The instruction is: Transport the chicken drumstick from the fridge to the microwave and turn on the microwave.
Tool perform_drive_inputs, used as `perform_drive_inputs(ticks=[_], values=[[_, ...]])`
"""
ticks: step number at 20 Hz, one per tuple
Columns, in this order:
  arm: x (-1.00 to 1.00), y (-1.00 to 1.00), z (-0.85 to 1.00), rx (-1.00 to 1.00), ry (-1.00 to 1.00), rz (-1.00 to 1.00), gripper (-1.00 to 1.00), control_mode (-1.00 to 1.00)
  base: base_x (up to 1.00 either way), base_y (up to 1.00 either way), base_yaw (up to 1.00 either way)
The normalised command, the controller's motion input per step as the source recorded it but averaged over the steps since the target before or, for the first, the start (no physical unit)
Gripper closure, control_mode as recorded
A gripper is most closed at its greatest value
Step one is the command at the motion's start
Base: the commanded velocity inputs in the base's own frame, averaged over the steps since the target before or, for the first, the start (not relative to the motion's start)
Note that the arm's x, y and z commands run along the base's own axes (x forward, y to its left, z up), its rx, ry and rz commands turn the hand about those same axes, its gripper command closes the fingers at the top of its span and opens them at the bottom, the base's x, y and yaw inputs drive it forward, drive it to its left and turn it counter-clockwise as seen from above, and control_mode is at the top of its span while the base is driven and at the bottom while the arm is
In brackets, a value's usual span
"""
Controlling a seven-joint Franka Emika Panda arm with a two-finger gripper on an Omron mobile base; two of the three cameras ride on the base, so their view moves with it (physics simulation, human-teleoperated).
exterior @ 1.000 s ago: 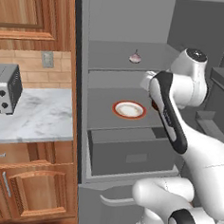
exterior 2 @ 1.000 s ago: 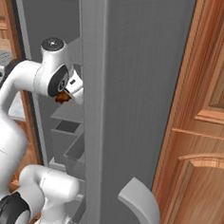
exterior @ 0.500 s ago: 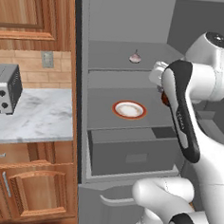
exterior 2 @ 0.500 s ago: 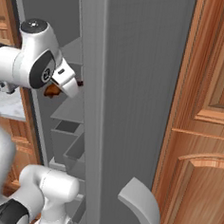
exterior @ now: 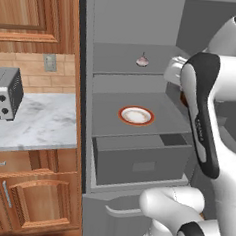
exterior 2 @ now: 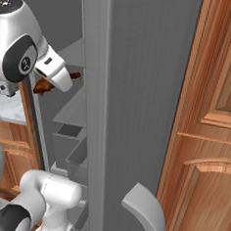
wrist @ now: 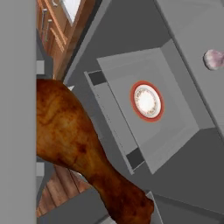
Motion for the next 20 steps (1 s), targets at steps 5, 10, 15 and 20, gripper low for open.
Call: perform_drive_inputs(ticks=[5,10,15,20], values=[[-0.52,0.00,0.27,-0.03,-0.11,0.14,1.00,-1.00,0.00,0.00,0.00],[-0.50,0.00,0.23,-0.03,-0.09,0.13,1.00,-1.00,0.00,0.00,0.00],[-0.30,0.00,0.26,-0.04,-0.03,0.10,1.00,-1.00,0.00,0.00,0.00],[-0.17,0.01,0.20,-0.05,-0.01,0.07,1.00,-1.00,0.00,0.00,0.00]])
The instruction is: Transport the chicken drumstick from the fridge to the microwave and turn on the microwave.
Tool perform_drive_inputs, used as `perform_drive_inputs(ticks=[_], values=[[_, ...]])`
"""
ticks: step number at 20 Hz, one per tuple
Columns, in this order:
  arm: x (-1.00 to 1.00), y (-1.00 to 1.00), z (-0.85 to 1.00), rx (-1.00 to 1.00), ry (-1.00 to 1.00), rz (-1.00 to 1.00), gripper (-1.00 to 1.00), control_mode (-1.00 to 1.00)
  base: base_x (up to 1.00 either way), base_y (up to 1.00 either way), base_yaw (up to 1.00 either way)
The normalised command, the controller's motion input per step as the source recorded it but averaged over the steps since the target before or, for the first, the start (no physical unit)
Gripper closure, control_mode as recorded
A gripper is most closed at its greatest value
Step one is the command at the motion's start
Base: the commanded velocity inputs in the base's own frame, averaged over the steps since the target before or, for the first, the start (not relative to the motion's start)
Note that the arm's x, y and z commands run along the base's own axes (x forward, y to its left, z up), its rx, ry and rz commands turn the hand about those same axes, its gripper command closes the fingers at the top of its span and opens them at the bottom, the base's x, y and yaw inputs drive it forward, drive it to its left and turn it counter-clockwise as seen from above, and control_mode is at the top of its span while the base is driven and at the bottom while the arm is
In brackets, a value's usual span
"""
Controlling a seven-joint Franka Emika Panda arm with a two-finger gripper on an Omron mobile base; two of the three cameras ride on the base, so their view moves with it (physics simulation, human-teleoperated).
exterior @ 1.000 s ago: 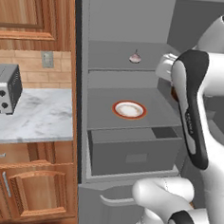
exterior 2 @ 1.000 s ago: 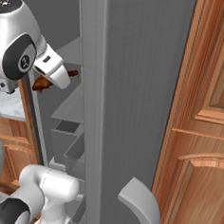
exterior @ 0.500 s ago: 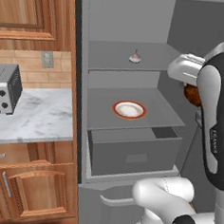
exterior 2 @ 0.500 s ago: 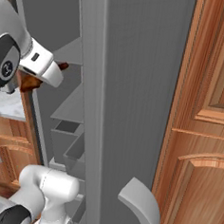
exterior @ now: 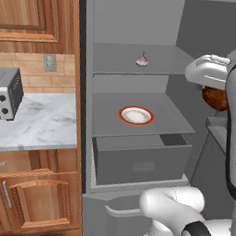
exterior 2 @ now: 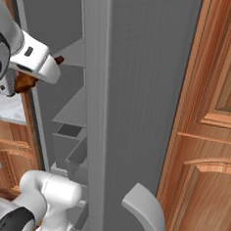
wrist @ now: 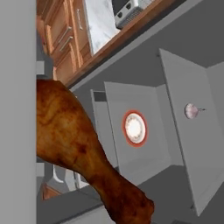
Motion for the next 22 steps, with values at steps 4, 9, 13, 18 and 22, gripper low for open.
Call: perform_drive_inputs(ticks=[4,9,13,18,22], values=[[-0.15,0.02,0.08,-0.05,-0.07,0.06,1.00,-1.00,0.00,0.00,0.00],[-0.19,0.07,0.01,-0.03,-0.21,0.01,1.00,-1.00,0.00,0.00,0.00],[-0.18,0.07,0.00,-0.01,-0.18,0.00,1.00,-1.00,0.00,0.00,0.00],[-0.15,0.00,0.01,-0.01,-0.07,0.00,1.00,-1.00,0.00,0.00,0.00],[-0.17,0.00,0.00,0.00,-0.05,0.00,1.00,-1.00,0.00,0.00,0.00]])
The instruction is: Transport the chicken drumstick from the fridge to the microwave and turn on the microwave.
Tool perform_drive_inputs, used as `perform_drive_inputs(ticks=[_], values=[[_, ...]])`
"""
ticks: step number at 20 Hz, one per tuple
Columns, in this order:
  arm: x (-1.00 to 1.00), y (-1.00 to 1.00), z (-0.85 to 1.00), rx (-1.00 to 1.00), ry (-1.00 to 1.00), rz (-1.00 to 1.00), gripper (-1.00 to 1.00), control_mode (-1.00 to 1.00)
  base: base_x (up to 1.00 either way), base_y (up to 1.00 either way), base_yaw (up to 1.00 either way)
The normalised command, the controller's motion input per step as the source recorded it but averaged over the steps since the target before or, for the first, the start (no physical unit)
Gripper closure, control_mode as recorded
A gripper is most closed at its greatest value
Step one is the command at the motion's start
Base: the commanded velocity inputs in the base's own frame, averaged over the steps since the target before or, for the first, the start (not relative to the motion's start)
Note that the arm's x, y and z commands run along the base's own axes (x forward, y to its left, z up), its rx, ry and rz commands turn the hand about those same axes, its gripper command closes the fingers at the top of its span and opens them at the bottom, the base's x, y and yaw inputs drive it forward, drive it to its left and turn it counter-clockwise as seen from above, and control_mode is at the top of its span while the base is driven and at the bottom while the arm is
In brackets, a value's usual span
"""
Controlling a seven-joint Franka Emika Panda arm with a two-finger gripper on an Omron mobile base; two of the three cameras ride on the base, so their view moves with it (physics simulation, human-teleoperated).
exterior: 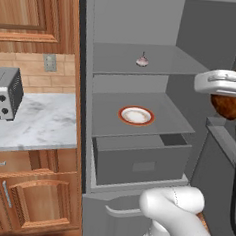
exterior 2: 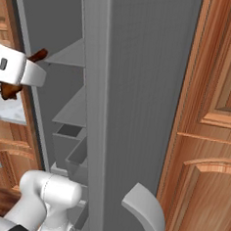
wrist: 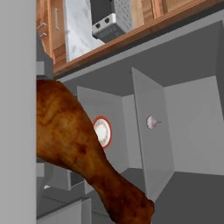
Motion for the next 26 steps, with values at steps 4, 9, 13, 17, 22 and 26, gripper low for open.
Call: perform_drive_inputs(ticks=[4,9,13,17,22,26], values=[[-0.08,0.00,0.00,0.00,0.00,0.00,1.00,-1.00,0.00,0.00,0.00],[0.00,0.00,0.00,0.00,0.00,0.00,1.00,1.00,-0.04,0.00,0.00],[0.00,0.00,0.00,0.00,0.00,0.00,1.00,1.00,-0.34,0.00,0.00],[0.00,0.00,0.00,0.00,0.00,0.00,1.00,1.00,-0.54,0.03,0.00],[0.00,0.00,0.00,0.00,0.00,0.00,1.00,1.00,-0.40,0.23,0.06],[0.00,0.00,0.00,0.00,0.00,0.00,1.00,1.00,-0.10,0.49,0.24]])
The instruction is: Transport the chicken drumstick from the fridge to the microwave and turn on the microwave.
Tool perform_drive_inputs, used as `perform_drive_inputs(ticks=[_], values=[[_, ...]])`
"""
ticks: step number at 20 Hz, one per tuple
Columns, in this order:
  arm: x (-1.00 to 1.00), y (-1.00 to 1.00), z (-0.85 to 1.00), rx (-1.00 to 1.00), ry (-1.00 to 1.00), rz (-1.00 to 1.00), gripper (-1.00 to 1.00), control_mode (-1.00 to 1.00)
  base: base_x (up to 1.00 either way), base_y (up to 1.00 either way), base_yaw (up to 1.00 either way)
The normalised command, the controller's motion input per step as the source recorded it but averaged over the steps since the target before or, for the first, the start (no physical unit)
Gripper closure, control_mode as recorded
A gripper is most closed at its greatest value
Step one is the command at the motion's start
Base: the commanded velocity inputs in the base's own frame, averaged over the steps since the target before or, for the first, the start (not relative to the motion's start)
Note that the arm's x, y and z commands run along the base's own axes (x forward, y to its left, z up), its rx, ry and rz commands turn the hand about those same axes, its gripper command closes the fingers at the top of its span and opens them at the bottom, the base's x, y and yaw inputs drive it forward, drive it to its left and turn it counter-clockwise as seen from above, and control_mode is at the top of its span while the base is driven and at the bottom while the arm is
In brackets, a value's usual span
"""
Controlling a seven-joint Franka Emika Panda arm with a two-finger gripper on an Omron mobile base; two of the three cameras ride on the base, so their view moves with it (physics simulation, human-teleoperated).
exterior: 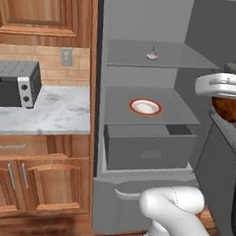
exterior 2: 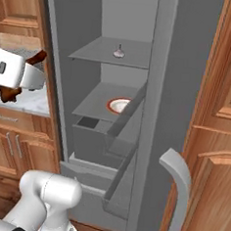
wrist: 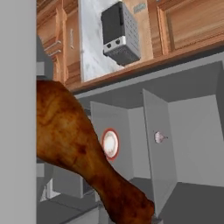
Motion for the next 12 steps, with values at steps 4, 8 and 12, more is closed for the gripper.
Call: perform_drive_inputs(ticks=[4,8,12], values=[[0.00,0.00,0.00,0.00,0.00,0.00,1.00,1.00,-0.05,0.60,0.32],[0.00,0.00,0.00,0.00,0.00,0.00,1.00,1.00,-0.41,0.56,0.36],[0.00,0.00,0.00,0.00,0.00,0.00,1.00,1.00,-0.34,0.52,0.36]])
